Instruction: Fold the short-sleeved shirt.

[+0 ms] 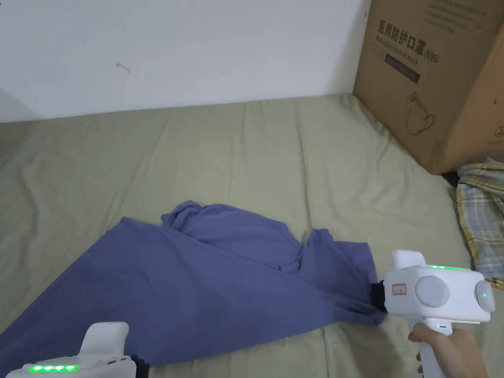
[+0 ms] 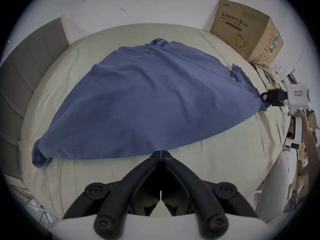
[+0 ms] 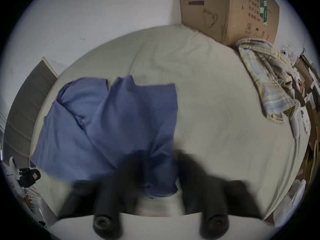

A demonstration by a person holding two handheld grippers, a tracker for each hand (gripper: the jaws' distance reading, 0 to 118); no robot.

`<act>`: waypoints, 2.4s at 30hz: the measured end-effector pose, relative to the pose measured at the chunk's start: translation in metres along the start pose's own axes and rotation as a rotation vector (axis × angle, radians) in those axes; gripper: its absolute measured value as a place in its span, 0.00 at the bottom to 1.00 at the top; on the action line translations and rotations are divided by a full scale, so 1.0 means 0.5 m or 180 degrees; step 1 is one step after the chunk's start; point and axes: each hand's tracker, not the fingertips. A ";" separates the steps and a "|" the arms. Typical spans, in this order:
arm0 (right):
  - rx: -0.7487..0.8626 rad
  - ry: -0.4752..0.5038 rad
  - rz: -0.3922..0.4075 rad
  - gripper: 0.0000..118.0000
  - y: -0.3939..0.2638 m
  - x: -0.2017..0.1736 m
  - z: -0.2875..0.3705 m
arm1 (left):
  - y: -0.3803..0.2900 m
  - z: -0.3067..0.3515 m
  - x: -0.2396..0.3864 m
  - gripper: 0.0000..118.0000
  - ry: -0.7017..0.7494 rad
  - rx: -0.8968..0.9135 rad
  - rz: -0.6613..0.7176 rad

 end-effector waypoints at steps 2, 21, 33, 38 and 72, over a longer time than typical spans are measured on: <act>0.0044 0.0174 -0.0198 0.03 -0.021 0.007 0.010 | 0.001 -0.009 0.004 0.00 0.0023 -0.0056 -0.0052; 0.0169 0.0164 -0.0175 0.03 -0.007 0.009 0.063 | 0.231 -0.062 -0.094 0.00 0.0030 0.0128 0.0022; -0.0006 0.0053 -0.0204 0.03 -0.008 0.009 0.022 | 0.523 -0.266 -0.203 0.90 0.0369 0.0124 0.0020; -0.0047 0.0014 -0.0129 0.03 0.013 -0.007 0.026 | 0.573 -0.367 -0.215 0.90 0.0452 -0.0012 0.0092; 0.0960 0.0363 0.0212 0.03 0.341 -0.178 0.320 | 0.534 0.324 -0.245 0.02 0.1283 0.1308 0.0001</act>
